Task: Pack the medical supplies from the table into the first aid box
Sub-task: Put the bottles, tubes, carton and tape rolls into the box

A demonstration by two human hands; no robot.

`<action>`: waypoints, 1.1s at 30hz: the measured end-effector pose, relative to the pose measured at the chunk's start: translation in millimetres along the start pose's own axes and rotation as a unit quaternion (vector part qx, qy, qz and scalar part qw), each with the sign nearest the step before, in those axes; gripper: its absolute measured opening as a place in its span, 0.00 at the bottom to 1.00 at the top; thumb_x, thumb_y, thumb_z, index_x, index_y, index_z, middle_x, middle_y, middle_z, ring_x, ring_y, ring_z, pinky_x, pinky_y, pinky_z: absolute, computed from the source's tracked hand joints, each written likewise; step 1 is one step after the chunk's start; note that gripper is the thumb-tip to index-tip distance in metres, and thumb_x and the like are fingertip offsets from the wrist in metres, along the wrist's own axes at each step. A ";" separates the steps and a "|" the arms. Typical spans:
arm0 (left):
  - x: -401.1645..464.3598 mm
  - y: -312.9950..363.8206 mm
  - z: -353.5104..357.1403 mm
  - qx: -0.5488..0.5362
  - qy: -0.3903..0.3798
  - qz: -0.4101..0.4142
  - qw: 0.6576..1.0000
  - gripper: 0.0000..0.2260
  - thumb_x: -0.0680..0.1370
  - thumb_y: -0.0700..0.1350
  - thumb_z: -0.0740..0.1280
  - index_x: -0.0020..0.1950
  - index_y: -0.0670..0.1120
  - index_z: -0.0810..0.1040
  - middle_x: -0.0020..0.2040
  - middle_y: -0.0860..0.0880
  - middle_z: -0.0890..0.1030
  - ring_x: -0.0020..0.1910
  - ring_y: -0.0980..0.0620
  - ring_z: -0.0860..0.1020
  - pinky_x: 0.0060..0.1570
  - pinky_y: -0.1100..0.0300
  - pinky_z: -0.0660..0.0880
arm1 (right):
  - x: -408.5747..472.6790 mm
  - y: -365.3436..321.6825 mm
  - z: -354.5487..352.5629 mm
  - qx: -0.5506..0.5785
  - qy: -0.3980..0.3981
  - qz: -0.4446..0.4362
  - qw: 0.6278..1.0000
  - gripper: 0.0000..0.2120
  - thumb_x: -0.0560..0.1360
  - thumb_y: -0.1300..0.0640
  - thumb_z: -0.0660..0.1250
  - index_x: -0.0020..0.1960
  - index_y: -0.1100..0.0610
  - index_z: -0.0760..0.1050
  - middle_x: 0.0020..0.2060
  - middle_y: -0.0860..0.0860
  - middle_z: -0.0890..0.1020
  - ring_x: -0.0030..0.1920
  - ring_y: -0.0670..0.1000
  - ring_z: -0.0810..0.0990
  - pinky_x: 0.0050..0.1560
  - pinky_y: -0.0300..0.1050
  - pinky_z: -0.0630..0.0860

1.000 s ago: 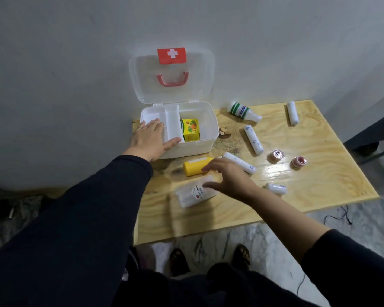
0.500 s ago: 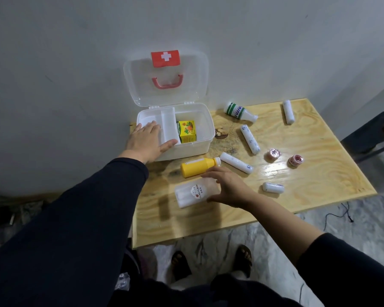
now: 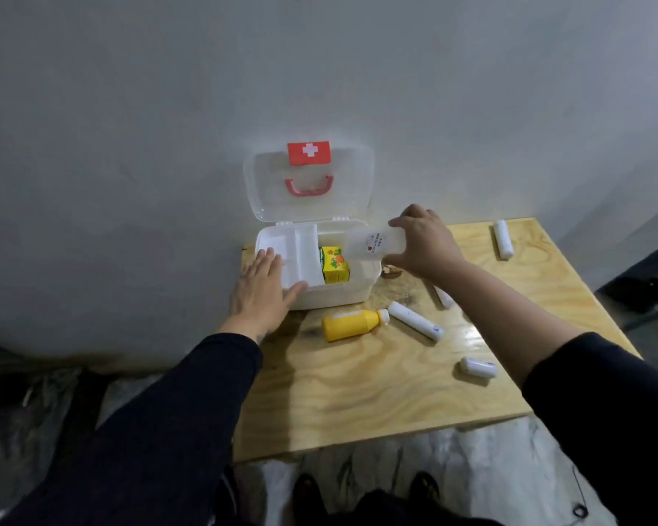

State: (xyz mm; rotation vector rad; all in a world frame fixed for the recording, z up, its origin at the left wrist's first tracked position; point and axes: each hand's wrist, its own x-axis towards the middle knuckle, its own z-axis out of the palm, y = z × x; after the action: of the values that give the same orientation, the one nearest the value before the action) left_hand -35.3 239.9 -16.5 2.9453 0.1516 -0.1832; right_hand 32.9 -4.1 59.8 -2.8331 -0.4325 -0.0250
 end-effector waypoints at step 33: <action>9.5 7.9 -12.8 0.042 -0.031 0.086 0.995 0.32 0.82 0.60 0.51 0.79 0.41 0.52 0.80 0.44 0.53 0.79 0.48 0.51 0.77 0.53 0.50 | -25.4 2.9 55.3 0.159 0.036 0.036 0.986 0.11 0.73 0.63 0.69 0.55 0.58 0.79 0.47 0.54 0.82 0.43 0.47 0.75 0.48 0.41 0.74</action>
State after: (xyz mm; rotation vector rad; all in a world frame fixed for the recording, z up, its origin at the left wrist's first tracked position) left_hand -23.5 235.5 -3.8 3.0123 -0.1227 -0.2604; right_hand 8.2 0.8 4.4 -2.5223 -0.2881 -0.0392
